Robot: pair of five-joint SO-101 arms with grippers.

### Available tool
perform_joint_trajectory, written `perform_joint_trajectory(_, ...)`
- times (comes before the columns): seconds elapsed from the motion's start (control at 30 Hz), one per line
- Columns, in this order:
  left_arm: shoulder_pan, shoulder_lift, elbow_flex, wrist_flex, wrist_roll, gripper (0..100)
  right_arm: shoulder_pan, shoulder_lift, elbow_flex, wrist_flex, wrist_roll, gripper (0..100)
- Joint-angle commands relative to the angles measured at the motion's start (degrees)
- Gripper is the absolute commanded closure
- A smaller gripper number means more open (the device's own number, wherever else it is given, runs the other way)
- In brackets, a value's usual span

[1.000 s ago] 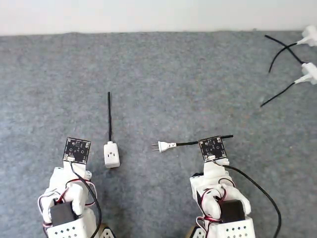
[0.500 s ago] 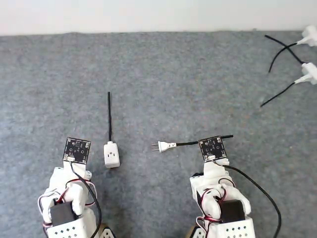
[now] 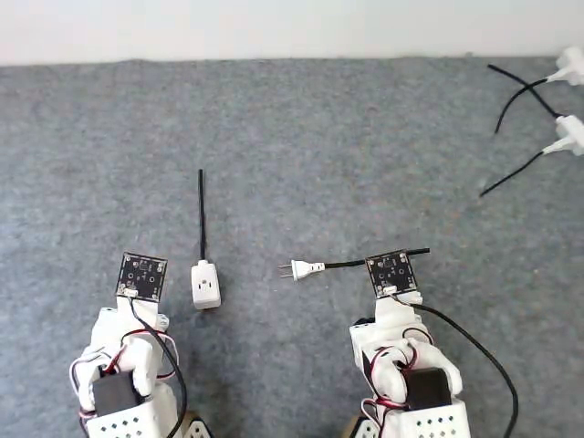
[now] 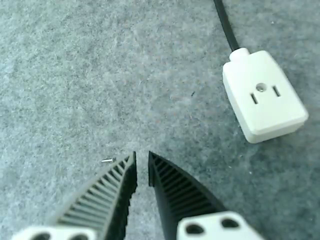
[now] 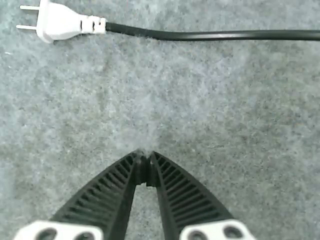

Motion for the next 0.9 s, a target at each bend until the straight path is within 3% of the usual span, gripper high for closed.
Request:
perform_joint_trajectory(0.0, -0.09, -0.88, -0.48, 0.18, -0.35, 95, 0.48, -0.75, 1.14, -0.40, 0.44, 98.7)
perform_joint_trajectory(0.27, 0.62, -0.88, -0.48, 0.18, -0.09, 95, 0.04, -0.75, 1.14, -0.40, 0.09, 98.7)
perform_joint_trajectory(0.63, 14.68, -0.88, -0.48, -0.35, -0.44, 95, -12.70, -0.75, 1.14, -0.40, 0.26, 98.7)
perform_joint_trajectory(0.73, 13.27, -0.88, -0.40, -3.34, -0.53, 95, -14.37, -0.57, 1.14, -0.31, 0.35, 98.7)
perform_joint_trajectory(0.87, 4.57, -1.05, -1.10, -6.95, -0.53, 95, -14.37, -0.75, 1.14, 0.48, 0.09, 98.6)
